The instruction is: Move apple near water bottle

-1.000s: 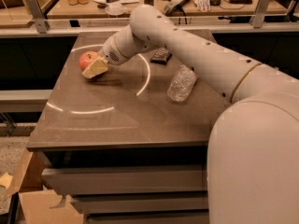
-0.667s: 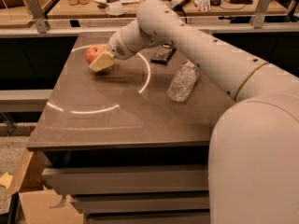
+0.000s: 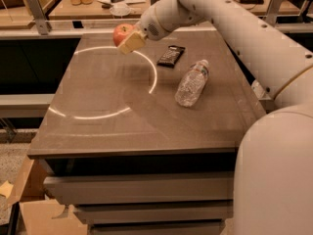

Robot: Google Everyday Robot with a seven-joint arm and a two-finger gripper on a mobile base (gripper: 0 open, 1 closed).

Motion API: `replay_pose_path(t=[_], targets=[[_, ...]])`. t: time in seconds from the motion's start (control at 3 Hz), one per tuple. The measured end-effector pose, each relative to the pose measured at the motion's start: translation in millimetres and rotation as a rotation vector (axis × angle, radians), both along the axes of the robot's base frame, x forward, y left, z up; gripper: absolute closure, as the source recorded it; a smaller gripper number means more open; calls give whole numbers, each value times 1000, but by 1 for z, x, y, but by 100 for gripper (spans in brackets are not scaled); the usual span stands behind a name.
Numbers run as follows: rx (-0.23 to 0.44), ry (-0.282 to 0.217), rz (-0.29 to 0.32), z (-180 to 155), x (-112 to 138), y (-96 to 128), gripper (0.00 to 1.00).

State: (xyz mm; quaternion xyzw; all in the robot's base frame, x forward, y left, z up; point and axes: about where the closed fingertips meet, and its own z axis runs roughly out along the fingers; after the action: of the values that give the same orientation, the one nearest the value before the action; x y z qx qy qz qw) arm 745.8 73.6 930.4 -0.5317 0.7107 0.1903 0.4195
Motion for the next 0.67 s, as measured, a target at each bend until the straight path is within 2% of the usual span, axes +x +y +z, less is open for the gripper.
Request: replay_pose_path(t=[0.33,0.67], targets=[[-7,38,43,1,-22,-30,100],[-12,75,96,-9,-47,-51,100]])
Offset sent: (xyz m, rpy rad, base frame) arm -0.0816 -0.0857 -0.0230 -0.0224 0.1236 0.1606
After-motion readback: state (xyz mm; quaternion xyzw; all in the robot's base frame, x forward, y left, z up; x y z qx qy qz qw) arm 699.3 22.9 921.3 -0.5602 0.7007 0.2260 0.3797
